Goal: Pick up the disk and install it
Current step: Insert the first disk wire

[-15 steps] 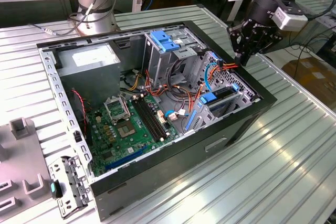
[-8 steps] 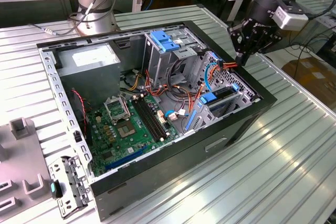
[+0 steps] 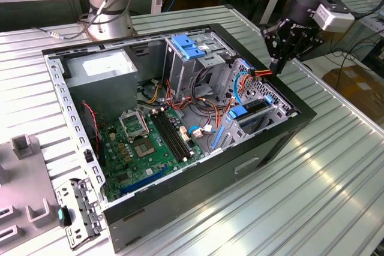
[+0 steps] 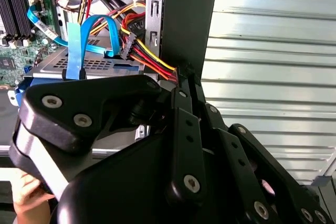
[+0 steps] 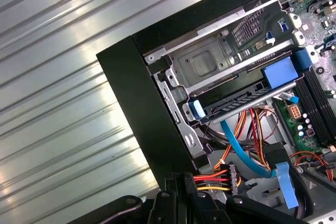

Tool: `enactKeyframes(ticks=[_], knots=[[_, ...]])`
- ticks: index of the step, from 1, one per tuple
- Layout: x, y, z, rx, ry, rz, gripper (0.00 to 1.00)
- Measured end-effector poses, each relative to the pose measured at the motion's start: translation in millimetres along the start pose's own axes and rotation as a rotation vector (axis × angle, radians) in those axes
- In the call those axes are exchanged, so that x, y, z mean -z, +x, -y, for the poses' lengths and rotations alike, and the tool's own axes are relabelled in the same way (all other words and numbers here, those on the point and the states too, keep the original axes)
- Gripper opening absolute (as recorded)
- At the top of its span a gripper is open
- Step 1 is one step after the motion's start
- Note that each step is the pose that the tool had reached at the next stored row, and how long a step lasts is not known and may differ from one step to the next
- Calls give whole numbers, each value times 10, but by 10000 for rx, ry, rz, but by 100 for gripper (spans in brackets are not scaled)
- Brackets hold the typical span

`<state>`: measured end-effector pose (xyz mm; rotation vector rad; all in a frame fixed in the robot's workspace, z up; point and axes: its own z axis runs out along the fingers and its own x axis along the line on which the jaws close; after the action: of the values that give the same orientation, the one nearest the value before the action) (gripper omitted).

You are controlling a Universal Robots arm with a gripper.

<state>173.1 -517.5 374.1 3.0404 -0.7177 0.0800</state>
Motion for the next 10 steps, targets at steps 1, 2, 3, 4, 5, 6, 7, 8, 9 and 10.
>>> enactKeyframes(ticks=[1, 2, 3, 4, 5, 6, 7, 8, 9, 10], knots=[[0, 0, 0, 0, 0, 0, 16], [0, 0, 0, -2, 0, 0, 16], [0, 0, 0, -25, -1, 1, 16], [1, 0, 0, -244, -14, 1, 16], [1, 0, 0, -767, -42, 3, 16], [1, 0, 0, -996, -54, 4, 16], [1, -1, 0, -1129, -61, 5, 16], [2, -12, -5, -1179, -65, 4, 16], [2, -25, -12, -1204, -66, 5, 16], [2, -34, -17, -1217, -65, 6, 16]])
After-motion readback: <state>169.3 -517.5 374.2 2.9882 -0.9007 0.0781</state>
